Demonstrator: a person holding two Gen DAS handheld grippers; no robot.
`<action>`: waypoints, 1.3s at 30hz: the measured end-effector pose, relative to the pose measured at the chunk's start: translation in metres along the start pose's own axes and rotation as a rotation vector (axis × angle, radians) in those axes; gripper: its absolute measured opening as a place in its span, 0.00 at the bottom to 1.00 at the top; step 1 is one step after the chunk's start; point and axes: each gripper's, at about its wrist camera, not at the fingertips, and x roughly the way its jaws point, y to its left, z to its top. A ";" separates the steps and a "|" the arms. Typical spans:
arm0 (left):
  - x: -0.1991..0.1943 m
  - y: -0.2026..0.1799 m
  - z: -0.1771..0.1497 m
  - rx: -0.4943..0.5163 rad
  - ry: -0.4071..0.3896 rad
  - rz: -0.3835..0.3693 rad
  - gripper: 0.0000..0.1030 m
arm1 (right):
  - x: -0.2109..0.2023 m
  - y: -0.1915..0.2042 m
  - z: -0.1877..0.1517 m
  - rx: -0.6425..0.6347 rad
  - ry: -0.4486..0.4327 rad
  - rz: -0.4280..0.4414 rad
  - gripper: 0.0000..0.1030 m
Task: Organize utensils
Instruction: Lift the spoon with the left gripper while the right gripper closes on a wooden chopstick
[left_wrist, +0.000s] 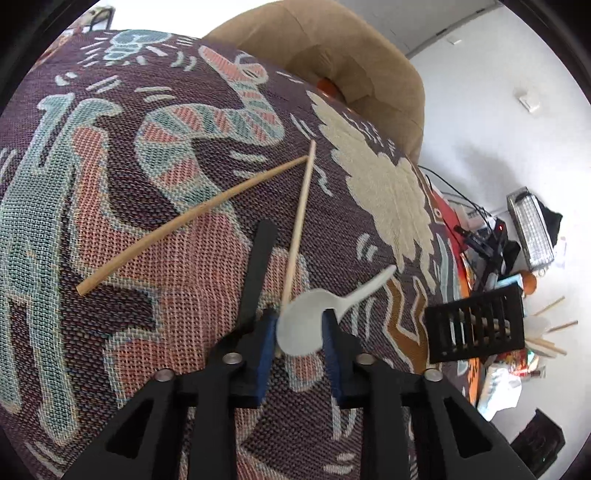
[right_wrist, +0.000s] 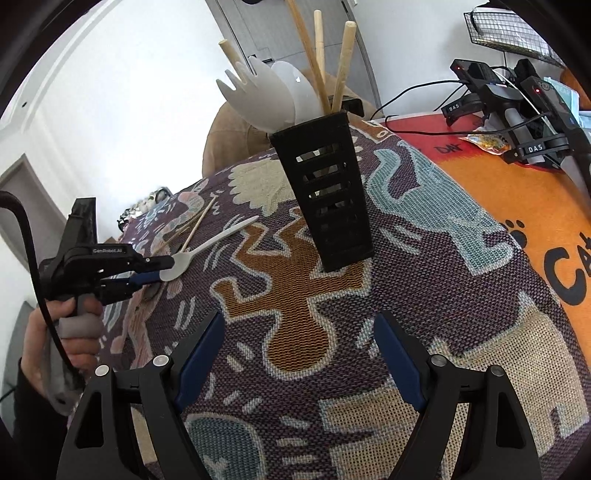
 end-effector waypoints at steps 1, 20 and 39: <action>0.001 0.003 0.001 -0.019 -0.003 -0.009 0.16 | 0.000 -0.001 -0.001 0.001 0.000 -0.001 0.80; -0.063 -0.022 -0.011 0.114 -0.155 0.031 0.02 | -0.007 0.023 -0.003 -0.051 -0.009 0.050 0.80; -0.149 0.002 -0.020 0.141 -0.346 0.103 0.02 | 0.080 0.122 0.019 -0.248 0.173 0.175 0.40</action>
